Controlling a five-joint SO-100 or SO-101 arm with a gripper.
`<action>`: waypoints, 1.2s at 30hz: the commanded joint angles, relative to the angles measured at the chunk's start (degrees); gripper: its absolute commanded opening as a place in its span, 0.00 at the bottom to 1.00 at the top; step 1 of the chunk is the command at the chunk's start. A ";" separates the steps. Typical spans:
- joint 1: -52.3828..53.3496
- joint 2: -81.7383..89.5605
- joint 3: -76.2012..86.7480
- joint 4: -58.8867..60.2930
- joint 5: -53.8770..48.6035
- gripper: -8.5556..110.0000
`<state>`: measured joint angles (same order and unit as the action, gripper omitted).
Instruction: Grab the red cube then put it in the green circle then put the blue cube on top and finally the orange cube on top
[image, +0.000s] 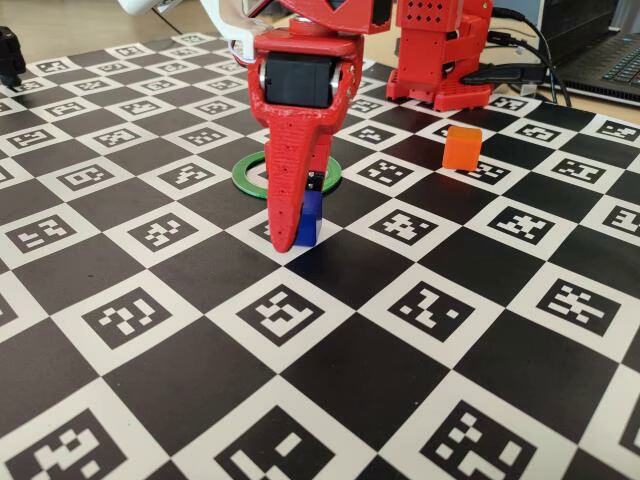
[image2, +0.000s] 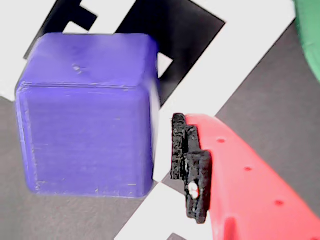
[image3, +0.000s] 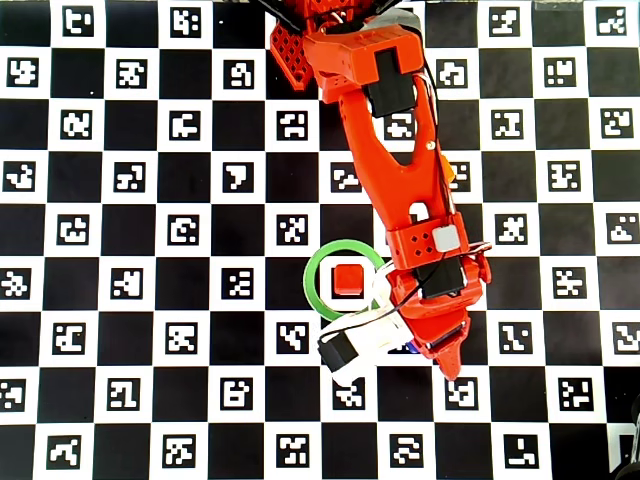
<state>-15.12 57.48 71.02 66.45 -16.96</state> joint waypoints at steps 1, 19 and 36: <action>-0.70 1.23 -1.23 -0.97 0.44 0.45; -0.88 0.88 -0.97 -2.11 0.97 0.20; -2.55 7.47 -4.04 5.10 6.94 0.12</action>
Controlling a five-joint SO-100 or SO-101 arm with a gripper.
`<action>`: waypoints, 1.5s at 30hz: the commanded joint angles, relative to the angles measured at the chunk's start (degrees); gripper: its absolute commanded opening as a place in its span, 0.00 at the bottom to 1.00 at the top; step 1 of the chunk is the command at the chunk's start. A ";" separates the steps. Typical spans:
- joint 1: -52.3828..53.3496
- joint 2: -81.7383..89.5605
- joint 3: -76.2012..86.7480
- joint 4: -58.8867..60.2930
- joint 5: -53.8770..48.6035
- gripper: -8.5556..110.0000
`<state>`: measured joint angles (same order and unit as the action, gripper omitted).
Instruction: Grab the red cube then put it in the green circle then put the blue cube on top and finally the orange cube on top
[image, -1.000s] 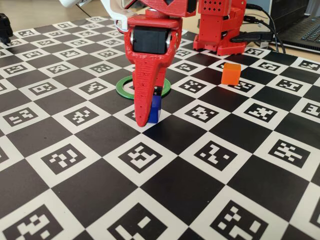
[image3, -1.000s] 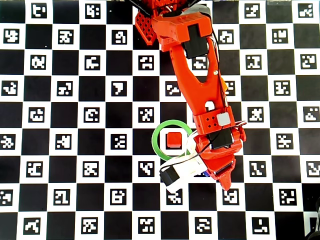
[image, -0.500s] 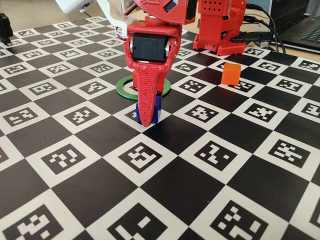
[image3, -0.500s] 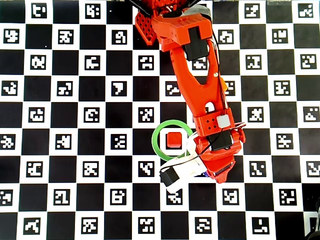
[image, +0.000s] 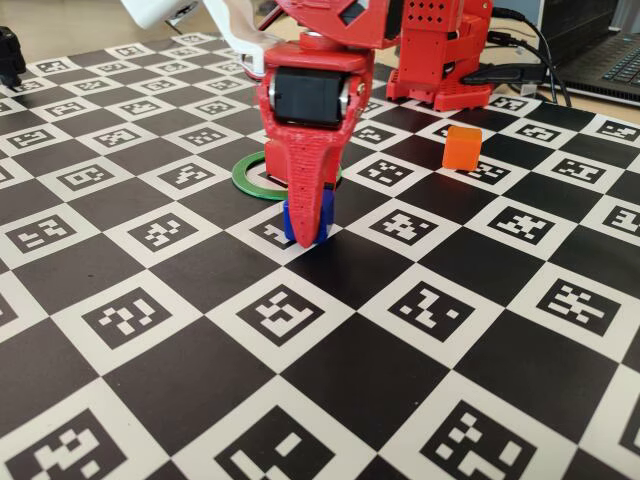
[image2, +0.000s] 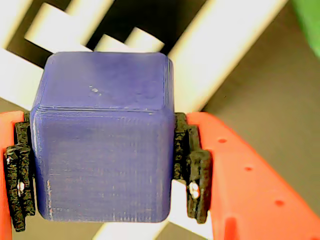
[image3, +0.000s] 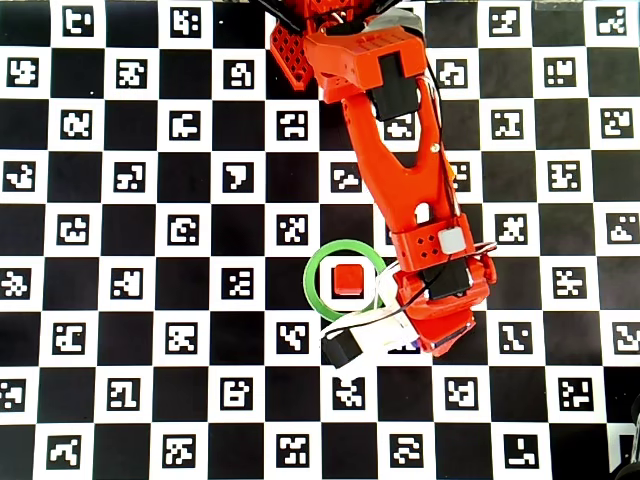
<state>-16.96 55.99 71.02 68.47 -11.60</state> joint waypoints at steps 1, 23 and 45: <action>-0.70 9.76 -4.48 4.04 2.11 0.12; 7.91 30.15 3.34 12.13 12.04 0.12; 13.10 39.99 25.93 1.49 14.06 0.12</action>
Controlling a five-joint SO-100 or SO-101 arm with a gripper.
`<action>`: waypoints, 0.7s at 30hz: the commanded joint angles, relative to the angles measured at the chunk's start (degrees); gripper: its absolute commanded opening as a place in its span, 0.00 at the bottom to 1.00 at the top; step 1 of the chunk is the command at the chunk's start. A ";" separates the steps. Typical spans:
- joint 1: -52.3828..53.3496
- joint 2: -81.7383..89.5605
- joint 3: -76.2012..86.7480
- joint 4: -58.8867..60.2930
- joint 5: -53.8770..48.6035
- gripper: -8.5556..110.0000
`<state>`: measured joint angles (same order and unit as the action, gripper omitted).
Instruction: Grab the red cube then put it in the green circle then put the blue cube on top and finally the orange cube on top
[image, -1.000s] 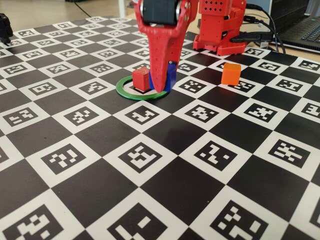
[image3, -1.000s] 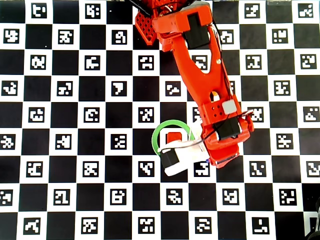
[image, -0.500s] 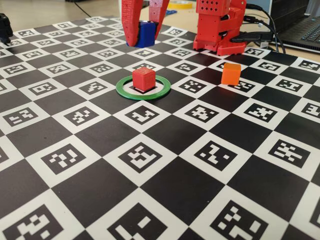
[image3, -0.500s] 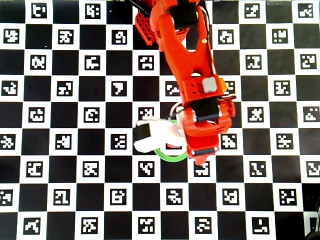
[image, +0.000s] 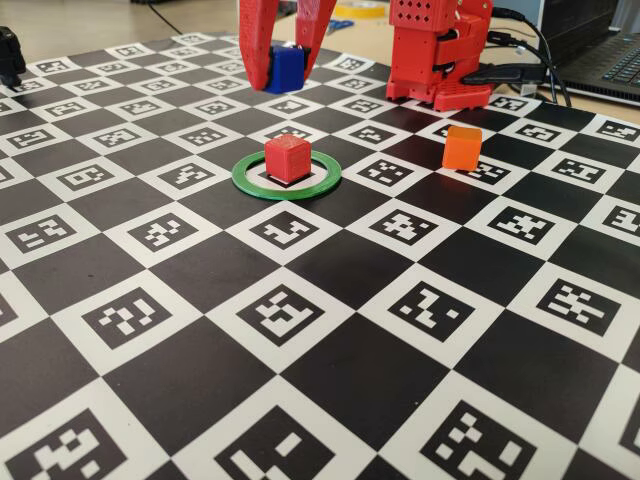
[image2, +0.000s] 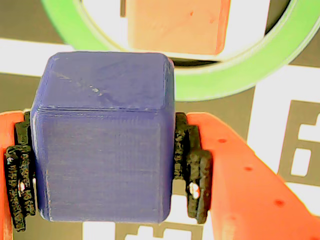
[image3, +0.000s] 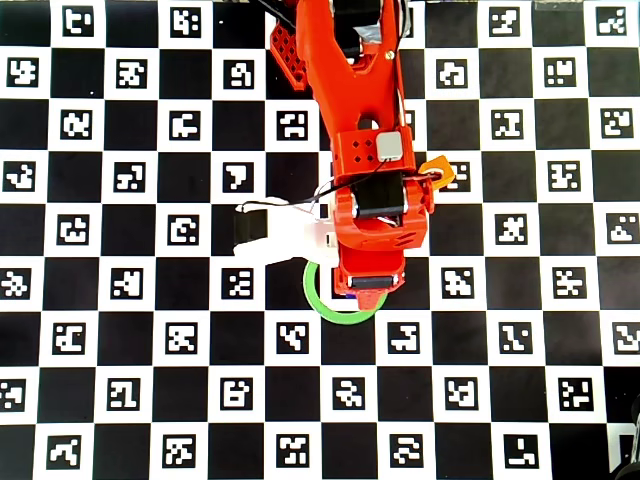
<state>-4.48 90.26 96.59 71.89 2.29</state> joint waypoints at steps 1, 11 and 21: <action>0.70 5.62 1.14 -2.55 0.09 0.12; 1.85 4.13 6.59 -7.56 -1.23 0.12; 2.29 2.72 9.67 -10.81 -1.23 0.12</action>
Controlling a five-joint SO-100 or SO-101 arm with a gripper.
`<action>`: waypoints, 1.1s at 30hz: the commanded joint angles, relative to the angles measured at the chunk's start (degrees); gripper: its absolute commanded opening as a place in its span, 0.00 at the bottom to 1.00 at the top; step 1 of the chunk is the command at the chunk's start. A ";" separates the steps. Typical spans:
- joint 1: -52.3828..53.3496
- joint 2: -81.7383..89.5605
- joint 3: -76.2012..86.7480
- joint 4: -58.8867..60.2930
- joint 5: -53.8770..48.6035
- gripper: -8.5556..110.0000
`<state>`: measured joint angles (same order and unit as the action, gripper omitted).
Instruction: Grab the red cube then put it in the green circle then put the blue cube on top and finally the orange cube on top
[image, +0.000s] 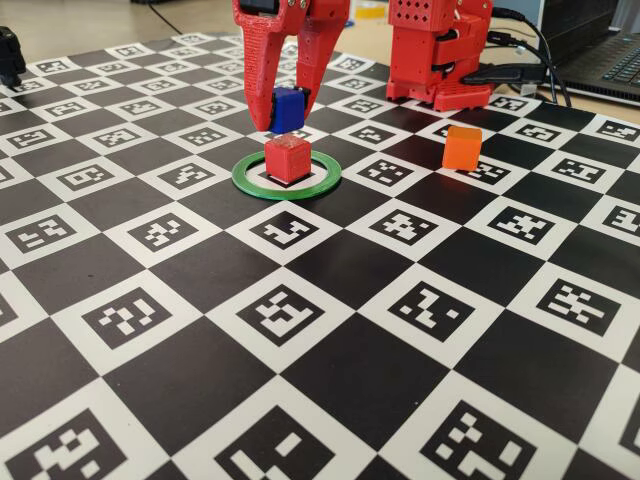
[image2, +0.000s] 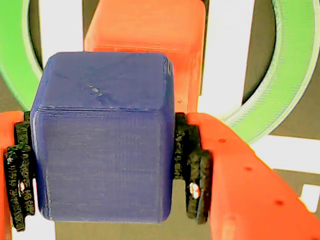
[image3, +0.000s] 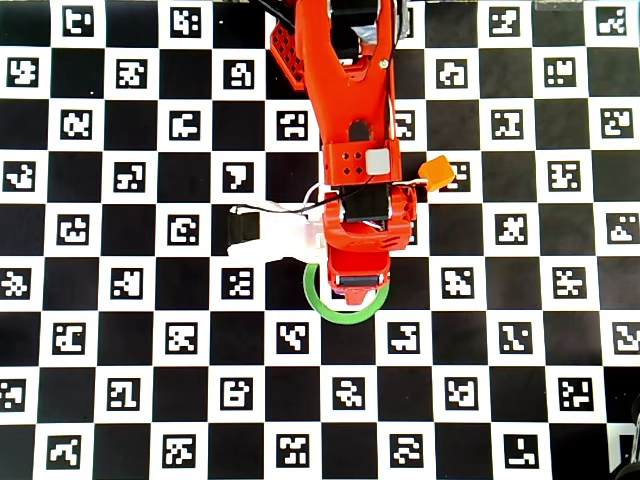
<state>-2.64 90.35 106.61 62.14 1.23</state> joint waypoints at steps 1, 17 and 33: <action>0.44 2.37 -0.26 -1.23 -0.18 0.12; -0.70 0.09 1.58 -2.20 0.88 0.12; -1.32 0.62 3.34 -2.90 2.72 0.39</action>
<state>-2.99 89.30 110.30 60.47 3.87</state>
